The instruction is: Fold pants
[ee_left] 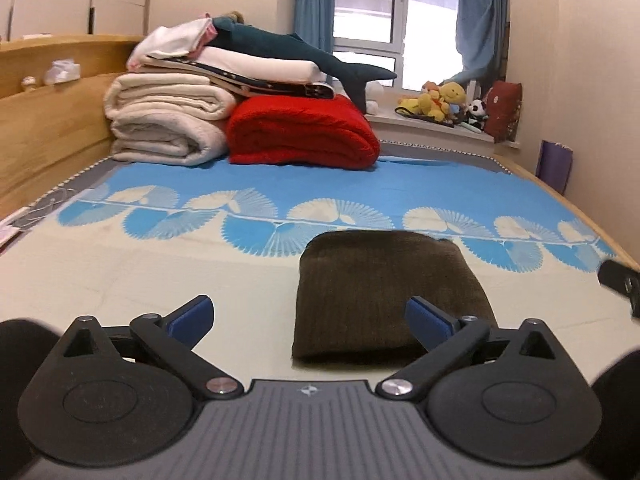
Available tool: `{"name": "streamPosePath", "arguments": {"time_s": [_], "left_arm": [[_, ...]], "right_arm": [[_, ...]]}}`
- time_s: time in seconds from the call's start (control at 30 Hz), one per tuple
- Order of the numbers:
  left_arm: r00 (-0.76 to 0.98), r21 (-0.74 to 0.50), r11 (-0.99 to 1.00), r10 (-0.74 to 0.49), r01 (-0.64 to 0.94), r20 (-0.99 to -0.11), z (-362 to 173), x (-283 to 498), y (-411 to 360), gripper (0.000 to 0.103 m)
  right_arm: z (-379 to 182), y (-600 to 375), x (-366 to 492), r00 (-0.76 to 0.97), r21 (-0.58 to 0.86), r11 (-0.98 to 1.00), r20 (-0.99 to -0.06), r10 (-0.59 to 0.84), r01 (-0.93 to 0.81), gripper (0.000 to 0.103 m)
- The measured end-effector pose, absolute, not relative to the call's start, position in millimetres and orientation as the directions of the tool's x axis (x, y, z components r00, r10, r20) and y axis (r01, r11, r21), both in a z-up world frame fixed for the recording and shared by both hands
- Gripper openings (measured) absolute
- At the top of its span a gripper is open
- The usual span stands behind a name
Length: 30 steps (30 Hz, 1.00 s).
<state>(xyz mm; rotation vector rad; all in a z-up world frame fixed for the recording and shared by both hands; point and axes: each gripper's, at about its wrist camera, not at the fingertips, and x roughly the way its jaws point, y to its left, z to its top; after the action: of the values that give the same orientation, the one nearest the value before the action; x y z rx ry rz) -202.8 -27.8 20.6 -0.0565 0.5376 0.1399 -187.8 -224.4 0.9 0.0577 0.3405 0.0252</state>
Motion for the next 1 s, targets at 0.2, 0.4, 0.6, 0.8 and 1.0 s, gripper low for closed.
{"name": "streamPosePath", "arguments": {"time_s": [0.2, 0.4, 0.6, 0.8, 1.0], "left_arm": [[0.805, -0.032, 0.997, 0.042, -0.075, -0.592, -3, -220, -29, 0.102], [0.762, -0.042, 0.992, 0.065, -0.121, -0.644, -32, -200, -28, 0.102], [0.764, 0.009, 0.995, 0.084, -0.102, -0.640, -39, -181, -33, 0.102], [0.780, -0.003, 0.996, 0.065, -0.086, -0.622, -35, -175, -32, 0.102], [0.778, 0.021, 0.996, 0.077, -0.082, -0.623, -40, -167, -34, 0.102]], "right_arm": [[-2, -218, -213, 0.927, 0.085, 0.996, -0.373, 0.042, -0.011, 0.102], [-26, -205, -201, 0.902, 0.072, 0.996, -0.425, 0.072, -0.046, 0.102], [-42, -193, -184, 0.863, 0.038, 0.998, -0.501, 0.060, -0.047, 0.102], [-43, -183, -184, 0.872, -0.012, 0.995, -0.484, 0.077, -0.094, 0.102], [-48, -182, -172, 0.856, -0.014, 0.995, -0.510, 0.081, -0.103, 0.102]]}}
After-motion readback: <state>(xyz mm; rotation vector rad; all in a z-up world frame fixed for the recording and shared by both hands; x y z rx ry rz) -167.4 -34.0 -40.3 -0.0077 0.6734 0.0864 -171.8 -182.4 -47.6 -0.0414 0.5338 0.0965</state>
